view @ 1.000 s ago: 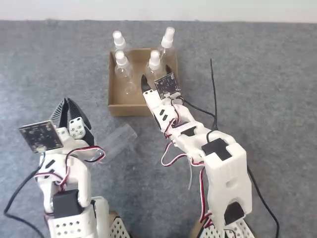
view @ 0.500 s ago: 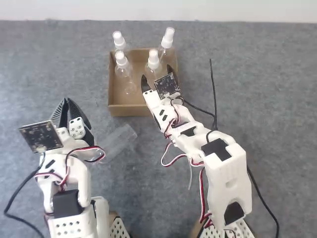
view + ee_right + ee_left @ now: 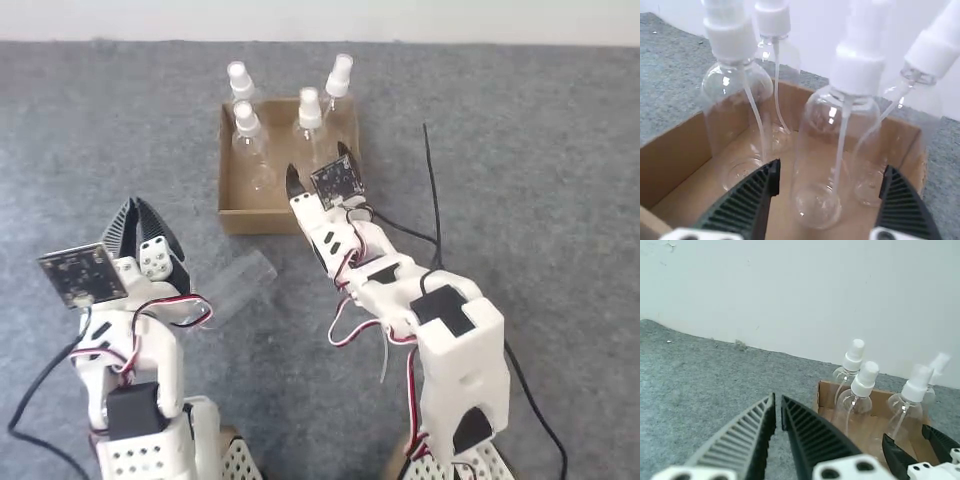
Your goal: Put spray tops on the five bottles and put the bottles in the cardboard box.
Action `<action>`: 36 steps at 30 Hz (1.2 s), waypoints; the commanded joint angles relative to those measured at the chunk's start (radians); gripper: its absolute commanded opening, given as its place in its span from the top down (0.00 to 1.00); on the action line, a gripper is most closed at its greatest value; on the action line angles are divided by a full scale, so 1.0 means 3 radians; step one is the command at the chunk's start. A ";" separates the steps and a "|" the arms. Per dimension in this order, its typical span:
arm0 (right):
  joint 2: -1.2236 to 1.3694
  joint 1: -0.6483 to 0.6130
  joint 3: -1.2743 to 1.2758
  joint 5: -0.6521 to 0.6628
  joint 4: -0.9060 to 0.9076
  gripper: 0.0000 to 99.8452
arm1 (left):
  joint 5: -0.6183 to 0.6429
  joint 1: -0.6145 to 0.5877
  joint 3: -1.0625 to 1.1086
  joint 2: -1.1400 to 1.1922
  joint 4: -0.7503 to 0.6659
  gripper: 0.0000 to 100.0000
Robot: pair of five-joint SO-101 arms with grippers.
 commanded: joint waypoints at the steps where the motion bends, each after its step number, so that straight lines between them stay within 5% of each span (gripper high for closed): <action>1: -0.0315 -0.0028 0.0046 -0.0010 0.0059 0.74 | 0.0010 -0.0010 -0.0018 -0.0046 -0.0118 0.99; 36: -0.1220 -0.0028 0.1033 0.0184 0.0059 0.75 | 0.0010 -0.0010 -0.0013 -0.0046 -0.0118 0.99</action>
